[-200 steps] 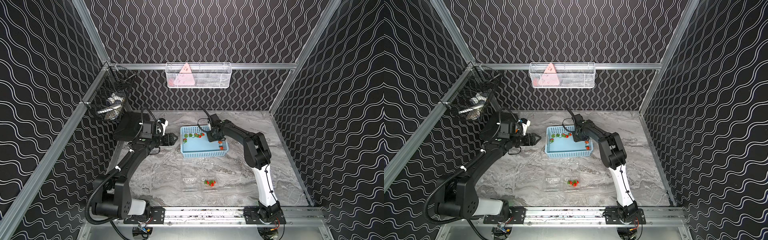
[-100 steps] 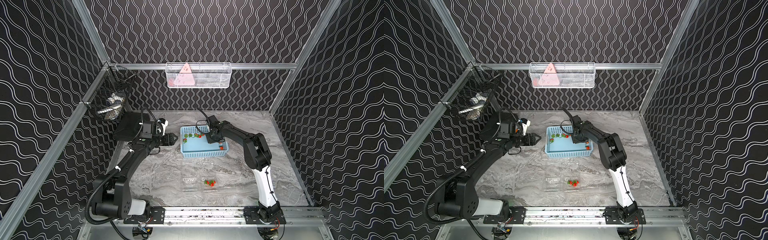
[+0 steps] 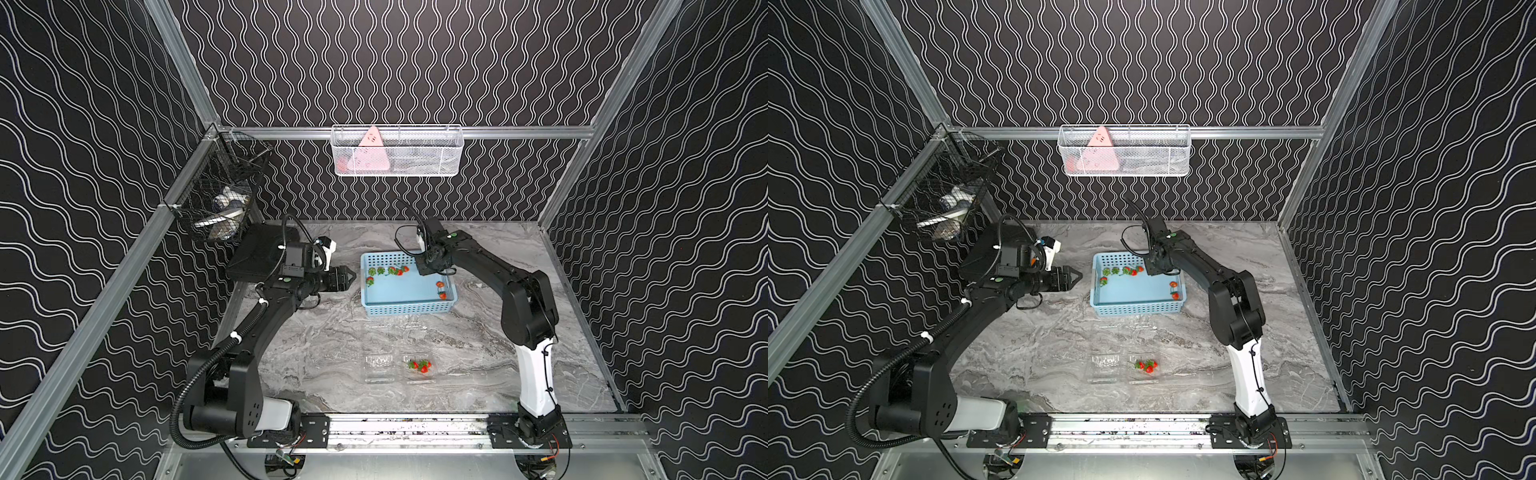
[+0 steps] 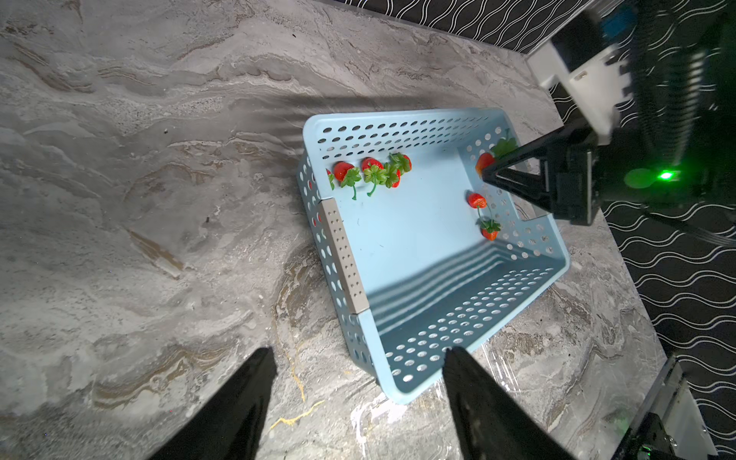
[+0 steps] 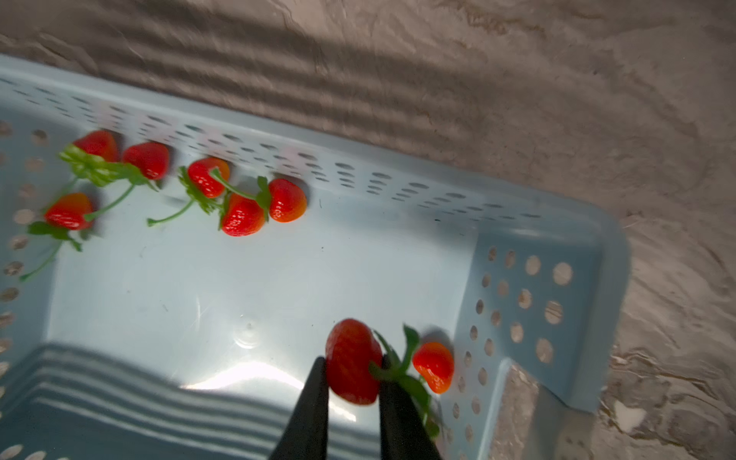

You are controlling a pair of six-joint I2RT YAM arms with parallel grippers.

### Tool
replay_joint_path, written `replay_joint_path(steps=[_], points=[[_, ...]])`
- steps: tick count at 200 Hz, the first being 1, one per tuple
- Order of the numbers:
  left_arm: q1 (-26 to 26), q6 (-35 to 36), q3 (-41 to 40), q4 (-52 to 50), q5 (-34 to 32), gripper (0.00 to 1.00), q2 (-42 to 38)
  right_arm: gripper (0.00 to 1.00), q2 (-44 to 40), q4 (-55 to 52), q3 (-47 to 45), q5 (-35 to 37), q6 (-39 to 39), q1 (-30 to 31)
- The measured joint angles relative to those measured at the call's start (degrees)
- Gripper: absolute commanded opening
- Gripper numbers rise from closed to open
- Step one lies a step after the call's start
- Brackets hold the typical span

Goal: Pack strawberries into containers
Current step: Pick up the strawberry from the basket, then place the strawberry in the packing box.

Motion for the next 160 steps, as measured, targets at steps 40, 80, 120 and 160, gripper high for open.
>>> replay_joint_path(steps=[40, 80, 120, 160], points=[[0.0, 0.0, 0.0, 0.0, 0.0, 0.72, 0.0, 0.20, -11.6, -1.6, -7.6, -1.5, -0.1, 3.7], [0.0, 0.0, 0.0, 0.0, 0.0, 0.72, -0.1, 0.21, -26.5, -3.8, -20.4, -3.4, 3.7, 13.9], [0.0, 0.0, 0.0, 0.0, 0.0, 0.72, -0.4, 0.21, -35.1, -6.9, -32.5, -6.3, 10.6, 22.9], [0.0, 0.0, 0.0, 0.0, 0.0, 0.73, -1.0, 0.23, -36.6, -7.3, -39.7, -7.2, 15.4, 27.1]])
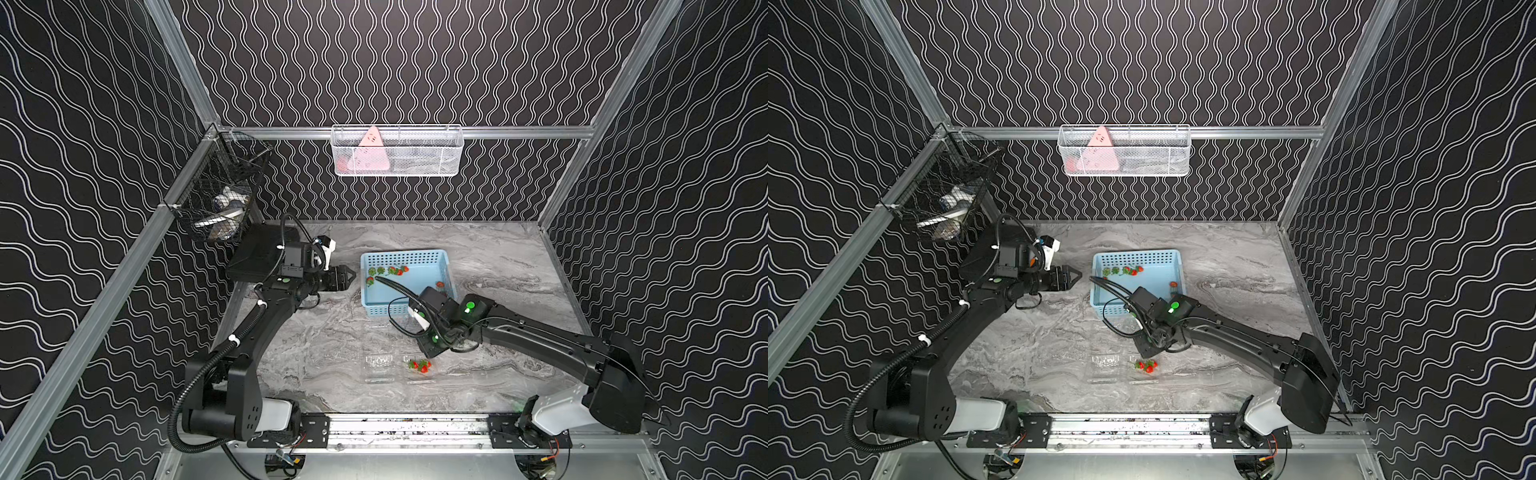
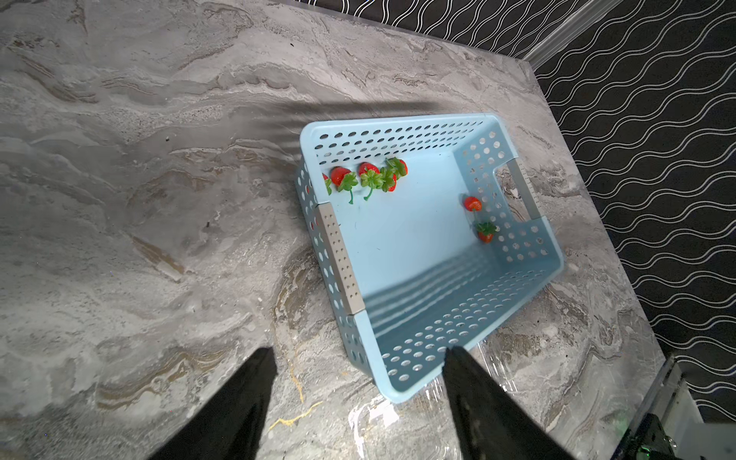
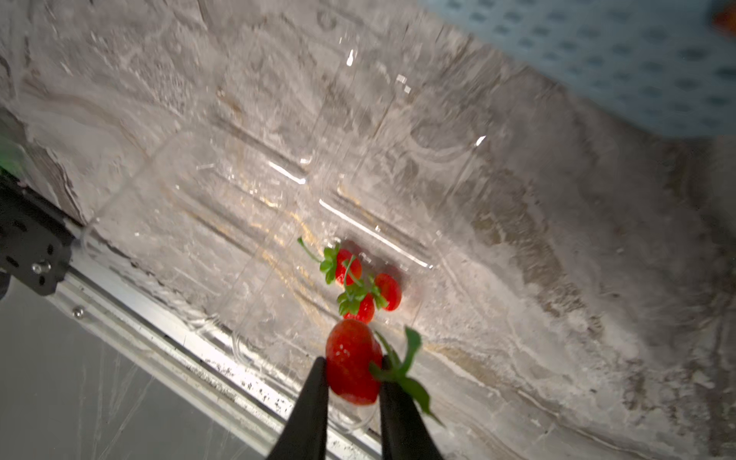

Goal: Pack strawberries into containers
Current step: Place the strawberry in the packing box, then pick up the strawberry from the basket.

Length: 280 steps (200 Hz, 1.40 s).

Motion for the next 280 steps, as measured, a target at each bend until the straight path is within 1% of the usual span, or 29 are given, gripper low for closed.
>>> replay_joint_path(steps=[20, 34, 47, 73, 104, 123, 142, 161, 184, 198, 225, 245, 280], points=[[0.0, 0.0, -0.1, 0.0, 0.0, 0.72, -0.3, 0.27, 1.2, 0.3, -2.8, -0.6, 1.6, 1.6], [0.0, 0.0, -0.2, 0.0, 0.0, 0.72, -0.5, 0.33, 2.1, 0.6, -3.9, -0.5, 2.6, 2.6], [0.0, 0.0, -0.2, 0.0, 0.0, 0.72, -0.5, 0.36, 2.6, 1.0, -4.5, -1.0, 3.0, 3.3], [0.0, 0.0, -0.3, 0.0, 0.0, 0.72, -0.5, 0.47, 2.9, 1.1, -4.8, -1.2, 3.9, 3.6], [0.0, 0.0, -0.3, 0.0, 0.0, 0.72, -0.5, 0.50, 2.2, 0.2, -3.0, 0.5, 3.9, 3.6], [0.0, 0.0, -0.3, 0.0, 0.0, 0.72, -0.5, 0.51, 1.8, -0.8, 0.7, 2.6, 3.5, 3.0], [0.0, 0.0, -0.3, 0.0, -0.1, 0.72, -0.5, 0.51, 1.8, -0.7, 5.3, 4.1, 1.0, -0.4], [0.0, 0.0, -0.3, 0.0, 0.0, 0.72, -0.4, 0.51, 3.8, 0.5, 9.3, 4.6, -2.3, -6.5], [0.0, 0.0, -0.3, 0.0, -0.1, 0.73, -0.3, 0.51, 10.2, 4.1, 14.4, 4.9, -6.7, -14.8], [0.0, 0.0, -0.3, 0.0, 0.0, 0.72, 0.0, 0.51, 15.3, 6.0, 18.4, 4.2, -8.9, -18.1], [0.0, 0.0, -0.3, 0.0, 0.0, 0.72, 0.6, 0.51, 25.8, 8.8, 26.7, 2.4, -12.5, -21.9], [0.0, 0.0, -0.3, 0.0, 0.2, 0.72, 1.1, 0.52, 31.9, 10.4, 30.8, 1.1, -14.1, -24.1], [0.0, 0.0, -0.3, 0.0, 0.5, 0.72, 2.4, 0.51, 41.4, 12.6, 38.3, -0.3, -16.2, -25.8]])
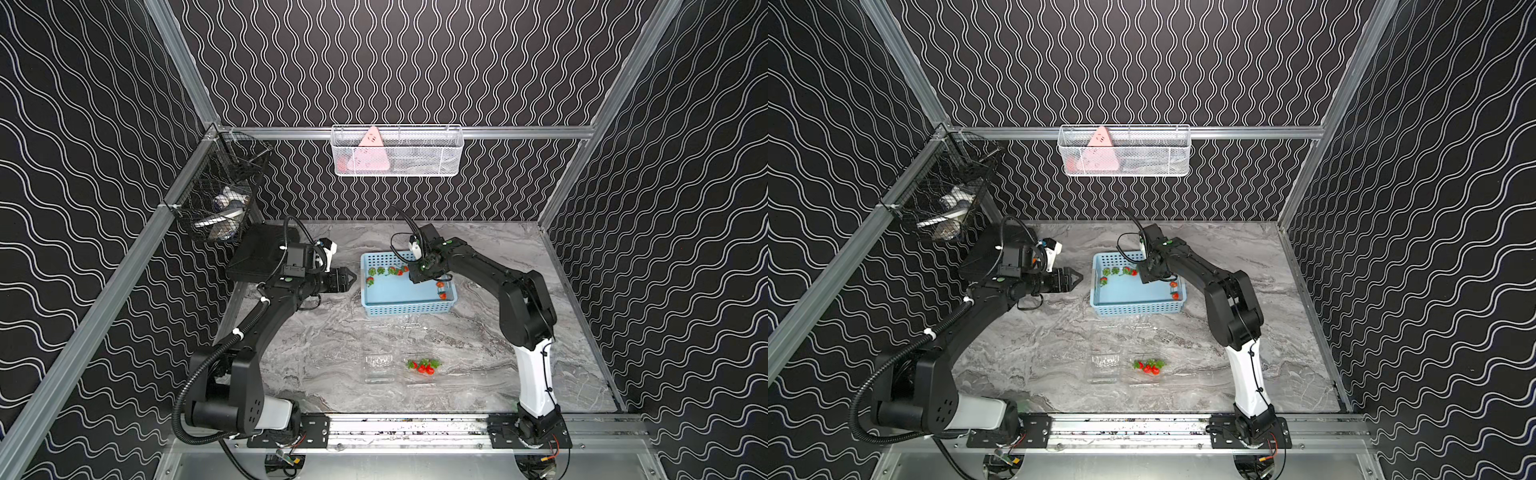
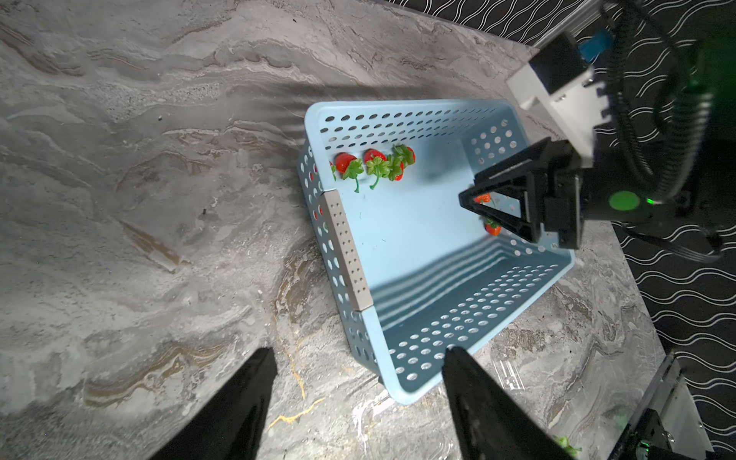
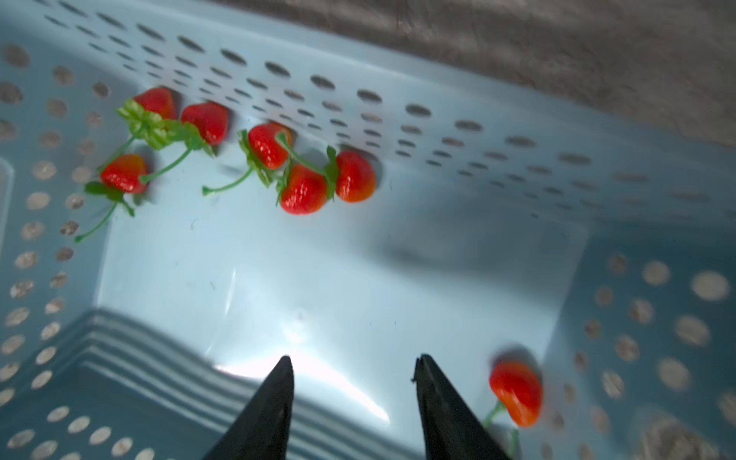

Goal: Pack strawberries into containers
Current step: Pick up the strawberry from the basket.

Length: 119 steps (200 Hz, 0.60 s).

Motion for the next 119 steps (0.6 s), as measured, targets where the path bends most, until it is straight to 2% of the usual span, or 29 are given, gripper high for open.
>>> replay_joint_path(steps=[50, 119], points=[[-0.1, 0.0, 0.0, 0.0, 0.5, 0.72, 0.9, 0.51, 8.7, 1.8, 8.6, -1.4, -2.5, -1.0], [-0.1, 0.0, 0.1, 0.0, 0.6, 0.72, 1.7, 0.51, 12.7, 4.3, 11.4, -2.0, -3.7, -1.4]])
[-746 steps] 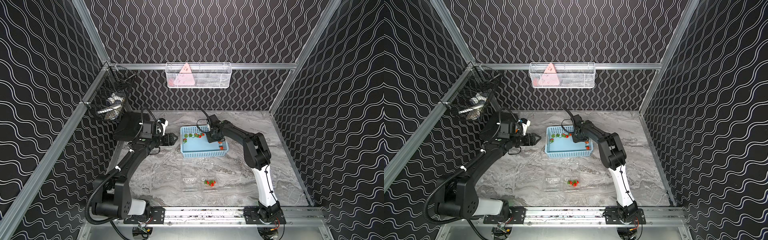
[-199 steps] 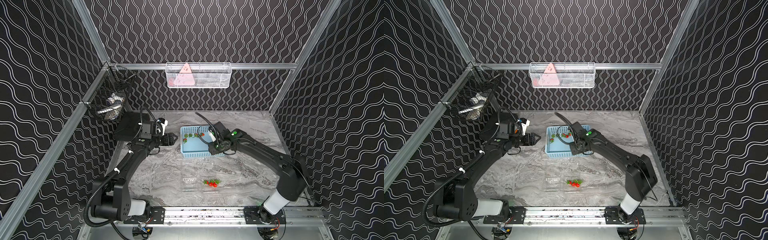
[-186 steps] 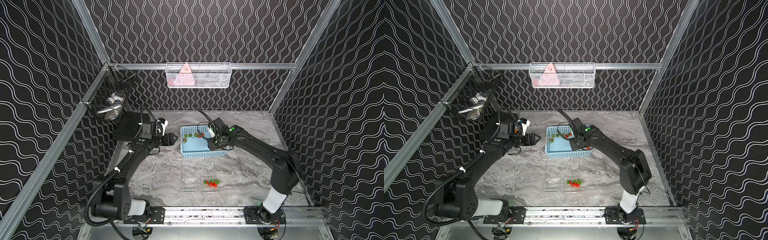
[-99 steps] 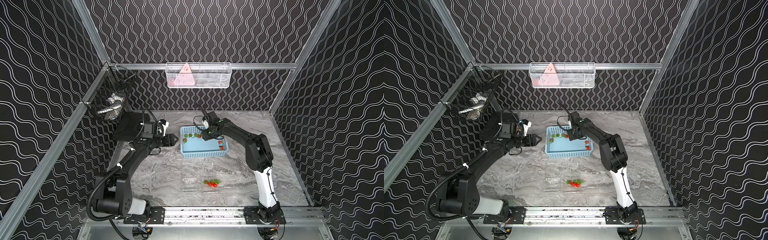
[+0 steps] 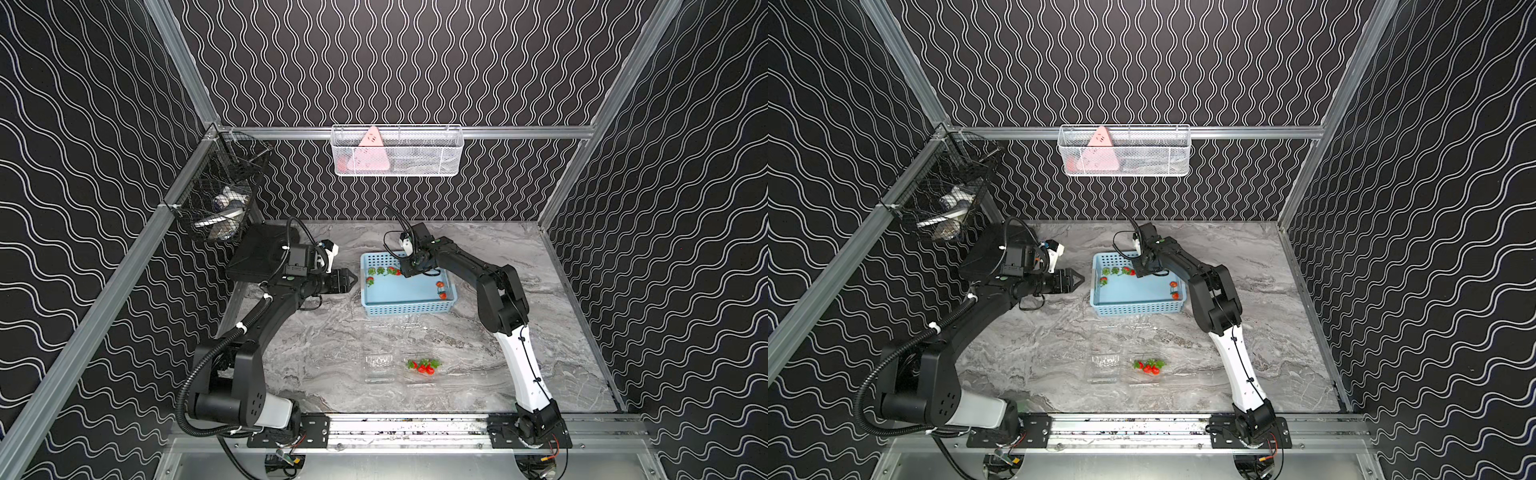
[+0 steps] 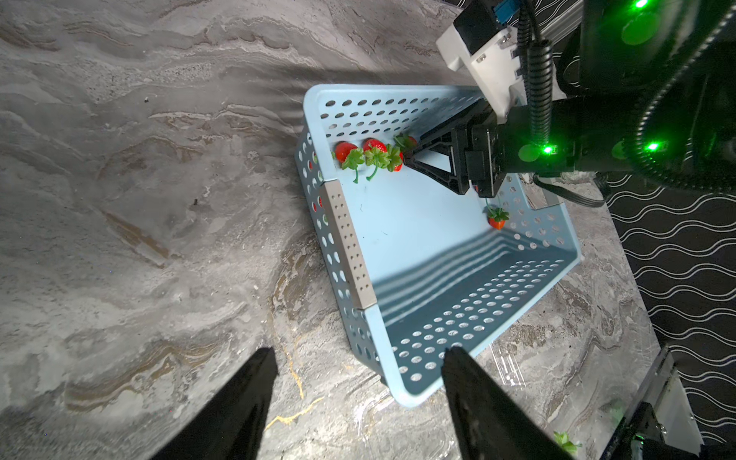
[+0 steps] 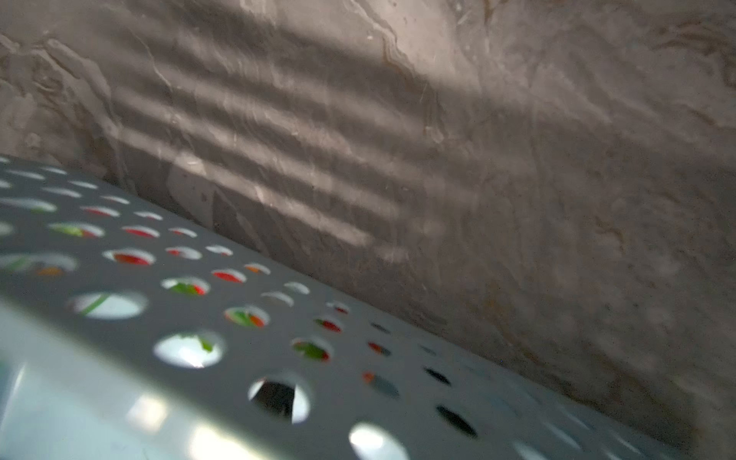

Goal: Pack strawberries into containers
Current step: Pick up the strawberry from the basket.

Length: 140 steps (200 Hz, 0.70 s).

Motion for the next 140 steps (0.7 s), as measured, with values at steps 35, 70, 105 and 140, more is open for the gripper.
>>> replay_joint_path(steps=[35, 70, 105, 140], points=[[0.0, 0.0, 0.0, 0.0, 0.0, 0.72, 0.1, 0.52, 1.0, 1.5, 1.0, -0.6, 0.0, 0.0], [0.0, 0.0, 0.0, 0.0, 0.0, 0.72, 0.2, 0.47, 2.9, 2.9, 3.2, -1.3, 0.1, 0.0], [0.0, 0.0, 0.1, 0.0, 0.0, 0.72, 0.2, 0.34, 3.2, 4.7, 2.8, -1.7, 0.0, 0.1], [0.0, 0.0, 0.1, 0.0, 0.0, 0.72, 0.2, 0.25, 1.2, 6.6, -0.6, -1.8, 0.1, 0.3]])
